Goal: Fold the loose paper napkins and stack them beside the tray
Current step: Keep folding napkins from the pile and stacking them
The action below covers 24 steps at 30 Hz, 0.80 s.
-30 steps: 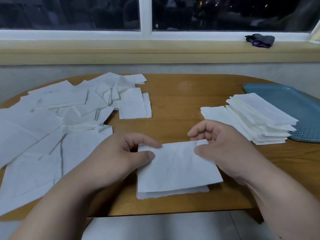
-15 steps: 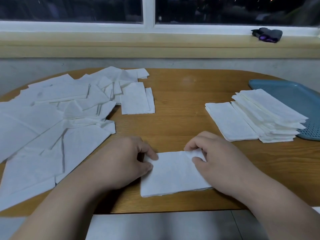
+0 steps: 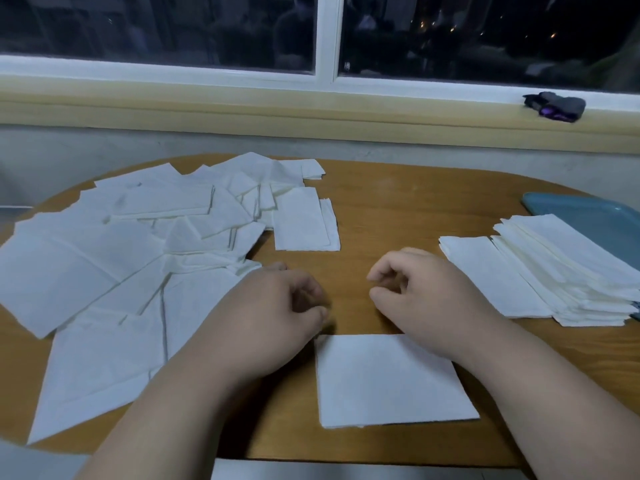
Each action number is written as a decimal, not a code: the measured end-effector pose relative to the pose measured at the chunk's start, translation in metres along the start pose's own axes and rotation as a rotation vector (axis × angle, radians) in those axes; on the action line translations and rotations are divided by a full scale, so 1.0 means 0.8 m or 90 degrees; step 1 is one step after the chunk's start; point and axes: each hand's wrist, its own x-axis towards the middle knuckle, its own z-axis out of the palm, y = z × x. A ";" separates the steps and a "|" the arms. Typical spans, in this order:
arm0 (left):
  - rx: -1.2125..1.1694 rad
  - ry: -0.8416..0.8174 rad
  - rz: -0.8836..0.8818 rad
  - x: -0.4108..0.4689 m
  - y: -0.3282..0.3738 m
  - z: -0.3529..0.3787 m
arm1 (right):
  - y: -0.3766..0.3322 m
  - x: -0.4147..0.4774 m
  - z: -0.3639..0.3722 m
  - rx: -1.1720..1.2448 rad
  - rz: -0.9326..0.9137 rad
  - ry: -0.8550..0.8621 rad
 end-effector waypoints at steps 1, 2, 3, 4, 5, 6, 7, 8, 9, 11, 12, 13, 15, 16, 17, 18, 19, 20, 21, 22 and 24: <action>-0.004 0.019 -0.008 0.003 -0.001 -0.002 | -0.009 0.016 0.003 -0.010 0.008 -0.003; -0.008 0.036 -0.017 0.007 -0.003 -0.003 | -0.016 0.033 0.007 -0.018 0.019 -0.004; -0.013 0.051 -0.027 0.010 -0.005 -0.005 | -0.024 0.050 0.011 -0.022 0.030 -0.006; -0.019 0.064 -0.037 0.014 -0.007 -0.006 | -0.030 0.067 0.015 -0.029 0.037 -0.010; -0.027 0.075 -0.048 0.017 -0.009 -0.008 | -0.035 0.084 0.020 -0.043 0.042 -0.015; -0.036 0.084 -0.058 0.020 -0.011 -0.009 | -0.039 0.100 0.024 -0.061 0.047 -0.018; -0.046 0.091 -0.067 0.023 -0.013 -0.011 | -0.043 0.116 0.029 -0.075 0.055 -0.022; -0.055 0.098 -0.074 0.026 -0.015 -0.012 | -0.046 0.131 0.034 -0.084 0.068 -0.024; -0.064 0.104 -0.080 0.028 -0.017 -0.014 | -0.047 0.144 0.039 -0.090 0.084 -0.028; -0.076 0.114 -0.090 0.032 -0.020 -0.016 | -0.050 0.166 0.048 -0.115 0.118 -0.040; -0.082 0.116 -0.094 0.034 -0.022 -0.017 | -0.052 0.173 0.053 -0.132 0.136 -0.045; -0.088 0.116 -0.098 0.035 -0.024 -0.018 | -0.053 0.180 0.056 -0.145 0.152 -0.048; -0.100 0.113 -0.103 0.037 -0.028 -0.018 | -0.054 0.190 0.061 -0.148 0.180 -0.050; -0.104 0.110 -0.105 0.038 -0.029 -0.019 | -0.054 0.194 0.063 -0.138 0.195 -0.047; -0.109 0.108 -0.107 0.038 -0.029 -0.019 | -0.055 0.200 0.065 -0.127 0.206 -0.043; -0.112 0.107 -0.109 0.039 -0.030 -0.019 | -0.055 0.204 0.067 -0.120 0.214 -0.038; -0.114 0.106 -0.110 0.040 -0.031 -0.019 | -0.055 0.208 0.069 -0.115 0.217 -0.034; -0.114 0.105 -0.111 0.040 -0.031 -0.019 | -0.054 0.211 0.070 -0.110 0.219 -0.031; -0.114 0.105 -0.113 0.040 -0.032 -0.019 | -0.054 0.212 0.071 -0.105 0.223 -0.031; -0.114 0.105 -0.115 0.040 -0.032 -0.020 | -0.053 0.212 0.071 -0.096 0.227 -0.033; -0.114 0.106 -0.117 0.040 -0.032 -0.020 | -0.052 0.210 0.069 -0.083 0.236 -0.036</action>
